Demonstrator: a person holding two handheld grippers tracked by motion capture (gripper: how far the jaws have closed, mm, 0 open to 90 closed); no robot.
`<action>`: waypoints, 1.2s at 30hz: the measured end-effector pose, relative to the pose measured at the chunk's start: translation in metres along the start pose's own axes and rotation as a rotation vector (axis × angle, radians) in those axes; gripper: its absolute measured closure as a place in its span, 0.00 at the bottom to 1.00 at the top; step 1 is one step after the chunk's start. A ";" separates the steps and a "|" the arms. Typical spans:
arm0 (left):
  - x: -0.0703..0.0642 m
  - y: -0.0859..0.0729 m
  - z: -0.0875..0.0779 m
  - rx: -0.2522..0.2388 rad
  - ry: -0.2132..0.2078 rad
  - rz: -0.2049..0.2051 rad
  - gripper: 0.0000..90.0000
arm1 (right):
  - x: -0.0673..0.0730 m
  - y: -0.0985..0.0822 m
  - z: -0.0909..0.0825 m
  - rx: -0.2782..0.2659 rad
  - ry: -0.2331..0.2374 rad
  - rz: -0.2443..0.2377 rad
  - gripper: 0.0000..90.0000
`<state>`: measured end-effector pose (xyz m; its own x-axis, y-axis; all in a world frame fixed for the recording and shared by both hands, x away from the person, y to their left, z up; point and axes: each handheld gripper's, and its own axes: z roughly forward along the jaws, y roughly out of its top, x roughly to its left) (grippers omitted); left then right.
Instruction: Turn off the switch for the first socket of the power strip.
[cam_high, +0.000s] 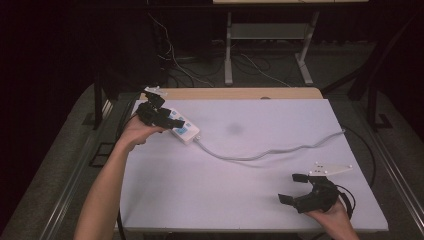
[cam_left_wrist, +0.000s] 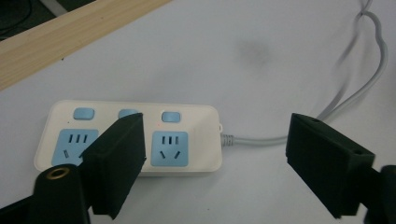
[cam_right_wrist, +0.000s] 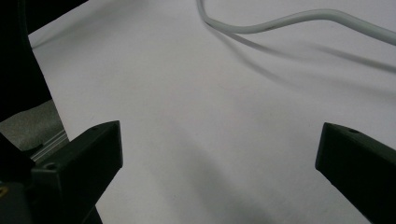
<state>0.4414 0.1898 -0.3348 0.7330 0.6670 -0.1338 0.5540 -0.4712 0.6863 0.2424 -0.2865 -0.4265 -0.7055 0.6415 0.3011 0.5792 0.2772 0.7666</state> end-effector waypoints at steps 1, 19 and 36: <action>0.001 0.001 0.000 -0.001 0.001 -0.004 0.23 | 0.000 0.000 0.000 0.001 -0.001 0.001 0.00; 0.020 0.000 0.015 -0.024 0.067 -0.070 0.71 | -0.001 -0.001 -0.002 0.001 0.009 -0.007 0.00; 0.028 0.000 0.035 -0.034 0.080 -0.107 0.99 | -0.001 -0.002 -0.003 0.010 0.007 -0.017 0.00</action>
<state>0.4754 0.1888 -0.3635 0.6359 0.7569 -0.1506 0.6126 -0.3765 0.6950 0.2407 -0.2897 -0.4261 -0.7179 0.6317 0.2924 0.5712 0.2946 0.7661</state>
